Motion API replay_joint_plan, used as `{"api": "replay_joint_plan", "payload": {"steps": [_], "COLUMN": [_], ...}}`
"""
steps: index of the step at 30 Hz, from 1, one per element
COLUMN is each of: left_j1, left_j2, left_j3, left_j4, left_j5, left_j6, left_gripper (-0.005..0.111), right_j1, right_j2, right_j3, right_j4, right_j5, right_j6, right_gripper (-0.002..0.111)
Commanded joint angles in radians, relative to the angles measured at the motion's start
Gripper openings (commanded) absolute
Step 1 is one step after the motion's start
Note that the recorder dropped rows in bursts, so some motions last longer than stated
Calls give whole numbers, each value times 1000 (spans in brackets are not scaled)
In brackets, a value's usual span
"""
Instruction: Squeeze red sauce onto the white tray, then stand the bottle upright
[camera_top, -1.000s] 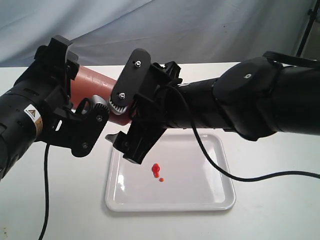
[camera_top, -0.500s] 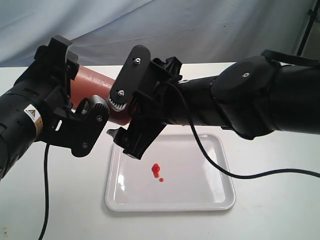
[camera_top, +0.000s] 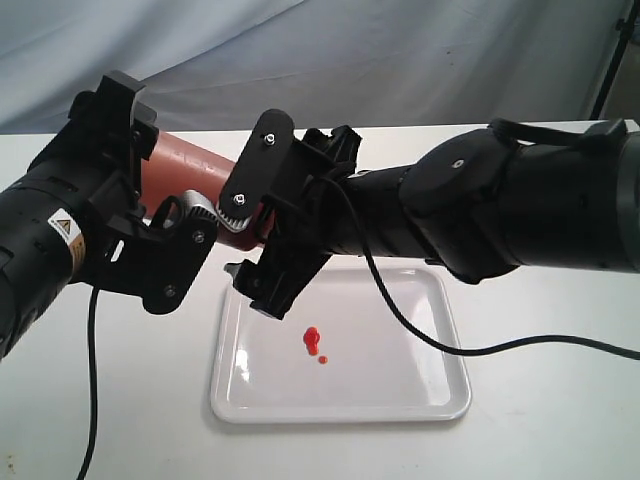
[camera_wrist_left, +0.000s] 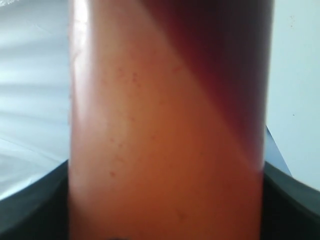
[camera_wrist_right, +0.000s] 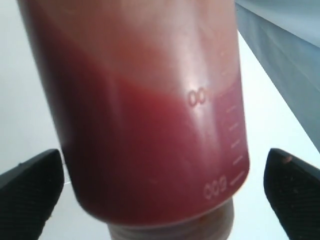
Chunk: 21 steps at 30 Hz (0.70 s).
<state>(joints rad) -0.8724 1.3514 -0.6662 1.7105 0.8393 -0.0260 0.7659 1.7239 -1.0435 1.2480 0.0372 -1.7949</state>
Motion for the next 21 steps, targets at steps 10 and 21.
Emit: {"api": "replay_joint_plan", "payload": {"steps": [10, 21], "left_j1": [-5, -5], "left_j2": [-13, -13], "left_j3": [-8, -8], "left_j4": [34, 34], "left_j5": [21, 17], "left_j6": [-27, -27], "left_gripper": [0, 0], "right_j1": [-7, -7], "right_j2": [2, 2], "right_j3": [-29, -29], "right_j4": [36, 34], "right_j5": [-10, 69], "right_j6": [-6, -6], "right_gripper": [78, 13]}}
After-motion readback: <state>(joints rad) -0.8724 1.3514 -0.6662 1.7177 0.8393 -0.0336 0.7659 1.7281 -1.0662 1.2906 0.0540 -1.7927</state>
